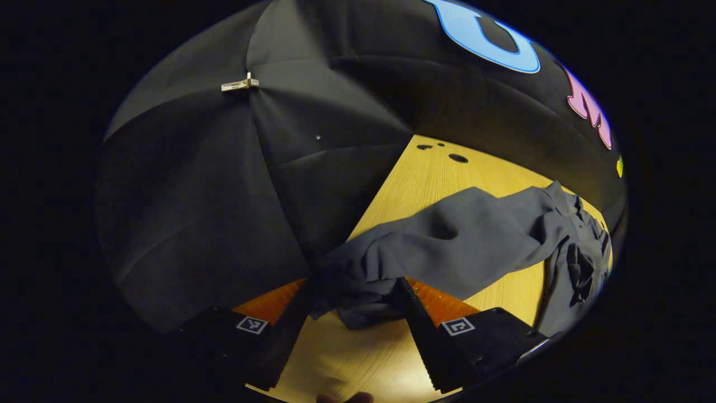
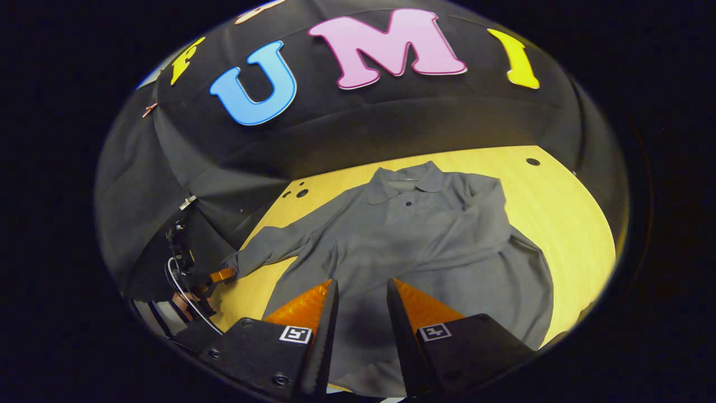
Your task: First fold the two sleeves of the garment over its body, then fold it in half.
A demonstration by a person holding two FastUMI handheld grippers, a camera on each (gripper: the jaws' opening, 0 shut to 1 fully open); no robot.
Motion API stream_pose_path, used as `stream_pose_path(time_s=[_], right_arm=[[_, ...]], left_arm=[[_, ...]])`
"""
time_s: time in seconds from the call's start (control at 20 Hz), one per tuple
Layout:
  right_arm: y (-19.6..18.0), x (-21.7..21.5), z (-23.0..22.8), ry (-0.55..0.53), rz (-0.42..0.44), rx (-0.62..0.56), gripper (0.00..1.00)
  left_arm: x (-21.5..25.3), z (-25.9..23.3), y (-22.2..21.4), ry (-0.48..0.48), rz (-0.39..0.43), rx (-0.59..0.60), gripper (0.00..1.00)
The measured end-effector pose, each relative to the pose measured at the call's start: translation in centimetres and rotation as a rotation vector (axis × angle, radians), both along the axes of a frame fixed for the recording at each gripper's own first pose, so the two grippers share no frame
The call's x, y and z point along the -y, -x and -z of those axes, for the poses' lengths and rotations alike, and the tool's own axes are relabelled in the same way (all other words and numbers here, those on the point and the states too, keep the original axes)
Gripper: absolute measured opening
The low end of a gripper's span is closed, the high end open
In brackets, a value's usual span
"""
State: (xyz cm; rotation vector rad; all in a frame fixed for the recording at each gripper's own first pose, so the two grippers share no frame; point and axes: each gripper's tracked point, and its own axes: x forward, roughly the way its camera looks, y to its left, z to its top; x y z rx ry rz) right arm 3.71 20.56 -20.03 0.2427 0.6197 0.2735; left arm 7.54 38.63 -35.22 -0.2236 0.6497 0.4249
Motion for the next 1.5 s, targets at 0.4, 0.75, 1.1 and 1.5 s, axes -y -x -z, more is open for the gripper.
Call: stream_pose_path(time_s=[0.4,0.75,1.1,1.5], right_arm=[[2.8,4.6,-0.4,0.008,0.076,0.001,0.54],[3.2,8.1,-1.0,0.031,0.084,0.028,0.55],[2.8,11.6,-1.3,0.017,0.094,0.043,0.46],[2.7,14.8,-1.2,-0.005,0.109,0.05,0.76]], left_arm=[[1.2,-0.8,-1.2,-0.083,0.058,-0.02,0.07],[4.6,-8.5,-1.9,-0.14,0.053,0.127,0.05],[13.6,-18.8,-3.5,-0.129,0.125,0.311,0.05],[25.7,-24.0,-6.0,-0.105,0.293,0.374,0.05]])
